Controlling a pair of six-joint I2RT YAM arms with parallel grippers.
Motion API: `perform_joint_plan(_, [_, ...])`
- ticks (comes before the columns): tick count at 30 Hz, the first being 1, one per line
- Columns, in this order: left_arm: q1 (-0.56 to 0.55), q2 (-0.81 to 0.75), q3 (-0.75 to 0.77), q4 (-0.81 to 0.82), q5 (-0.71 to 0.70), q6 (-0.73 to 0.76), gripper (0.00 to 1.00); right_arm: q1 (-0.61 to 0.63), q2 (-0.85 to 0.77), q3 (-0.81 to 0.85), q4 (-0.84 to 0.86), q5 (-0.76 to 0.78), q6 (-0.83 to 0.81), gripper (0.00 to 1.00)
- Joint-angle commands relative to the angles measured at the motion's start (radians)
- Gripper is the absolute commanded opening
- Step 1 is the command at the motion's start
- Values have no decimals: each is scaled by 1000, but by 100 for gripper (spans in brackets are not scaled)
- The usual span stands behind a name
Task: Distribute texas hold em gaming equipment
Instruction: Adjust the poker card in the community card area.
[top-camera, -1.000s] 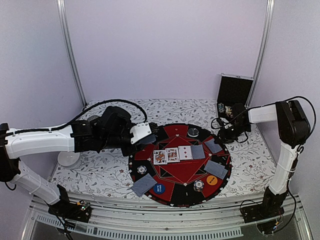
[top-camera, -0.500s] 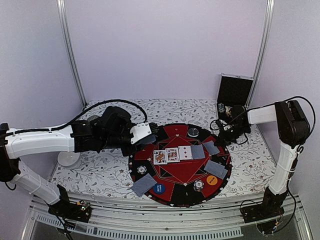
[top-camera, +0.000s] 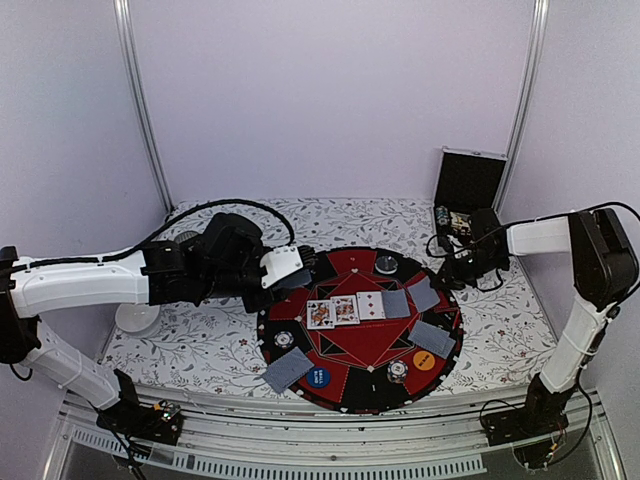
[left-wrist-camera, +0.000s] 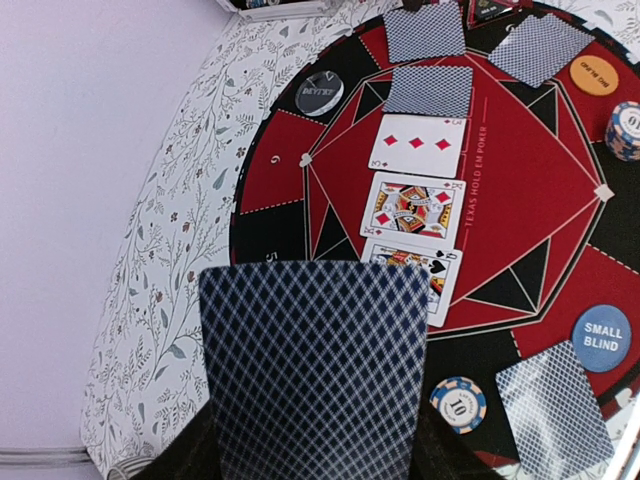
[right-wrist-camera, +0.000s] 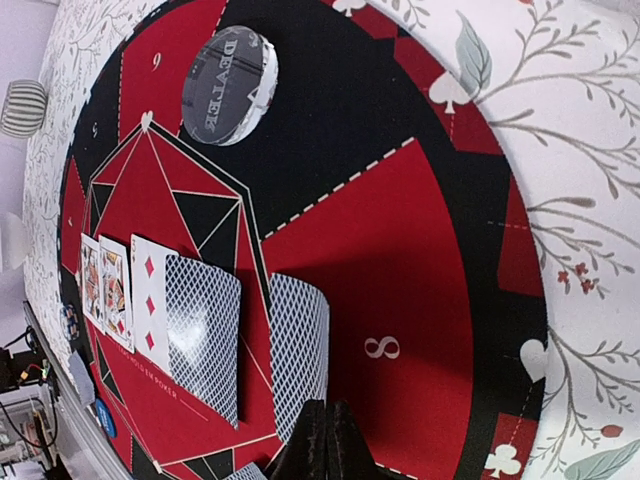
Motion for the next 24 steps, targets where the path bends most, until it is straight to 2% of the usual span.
perform_joint_plan(1, [-16, -6, -9, 14, -10, 7, 53, 4, -48, -62, 111, -37, 95, 2])
perform_joint_plan(10, [-17, -9, -10, 14, -10, 8, 53, 4, -35, -115, 240, -72, 186, 2])
perform_joint_plan(24, [-17, -11, -12, 14, -12, 9, 53, 10, -38, -152, 271, -74, 215, 2])
